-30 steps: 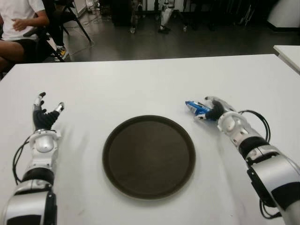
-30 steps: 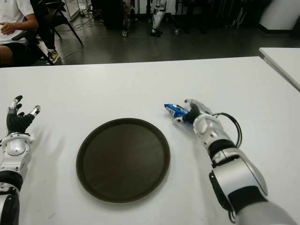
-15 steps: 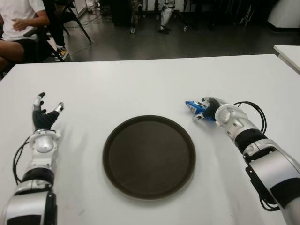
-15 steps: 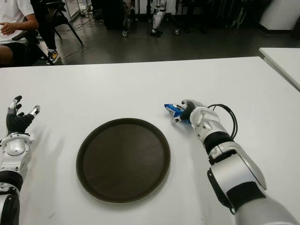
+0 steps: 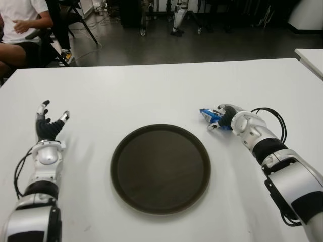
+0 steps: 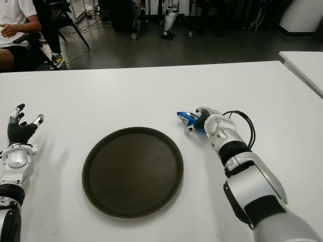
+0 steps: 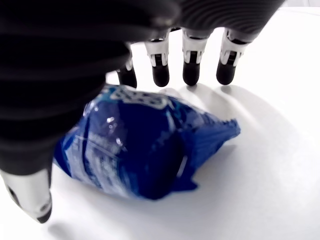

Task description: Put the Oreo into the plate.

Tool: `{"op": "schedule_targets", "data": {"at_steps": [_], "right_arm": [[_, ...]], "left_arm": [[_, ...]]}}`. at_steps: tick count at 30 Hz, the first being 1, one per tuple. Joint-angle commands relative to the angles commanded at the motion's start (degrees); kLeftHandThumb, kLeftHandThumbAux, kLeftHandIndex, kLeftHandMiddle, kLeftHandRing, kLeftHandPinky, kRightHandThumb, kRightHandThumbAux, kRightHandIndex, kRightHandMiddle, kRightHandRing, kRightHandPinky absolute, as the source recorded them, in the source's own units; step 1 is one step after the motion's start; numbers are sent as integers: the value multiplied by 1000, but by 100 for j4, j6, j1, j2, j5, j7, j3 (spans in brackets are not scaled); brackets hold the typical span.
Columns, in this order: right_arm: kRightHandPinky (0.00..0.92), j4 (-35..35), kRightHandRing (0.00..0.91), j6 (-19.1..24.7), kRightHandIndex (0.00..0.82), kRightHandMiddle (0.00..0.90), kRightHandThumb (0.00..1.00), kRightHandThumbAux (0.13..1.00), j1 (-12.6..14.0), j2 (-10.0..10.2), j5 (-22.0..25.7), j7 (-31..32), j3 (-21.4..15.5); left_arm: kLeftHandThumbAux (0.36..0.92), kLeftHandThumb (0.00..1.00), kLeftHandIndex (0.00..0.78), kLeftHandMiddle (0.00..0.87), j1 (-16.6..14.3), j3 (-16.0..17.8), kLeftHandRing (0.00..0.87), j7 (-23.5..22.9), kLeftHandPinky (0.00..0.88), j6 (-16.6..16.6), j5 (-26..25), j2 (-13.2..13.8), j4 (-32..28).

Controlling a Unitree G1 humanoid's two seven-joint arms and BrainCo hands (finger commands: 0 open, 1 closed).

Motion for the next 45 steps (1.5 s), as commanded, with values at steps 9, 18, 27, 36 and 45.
{"op": "schedule_targets", "data": {"at_steps": [9,18,27,36,45], "right_arm": [[37,26,56,43,32,76,0,664,-25,1,16,74,1],[40,19,65,242,43,90,0,682,-75,29,17,223,8],[46,57,77,198,51,100,0,713,-76,28,-7,140,40],[78,122,101,-4,68,115,0,722,-24,5,19,-159,10],[132,191,147,-134,117,141,0,737,97,25,123,-1035,-176]], "left_arm": [[730,0,0,0,-19,18,0,2,0,13,-16,1,36],[715,0,0,0,-24,-4,0,-4,0,-2,17,34,87],[717,0,0,0,-38,12,0,-36,0,-46,-10,17,105],[709,0,0,0,-42,29,0,-60,0,-56,-33,12,108],[741,0,0,0,-7,5,0,-58,0,-101,-14,9,71]]}}
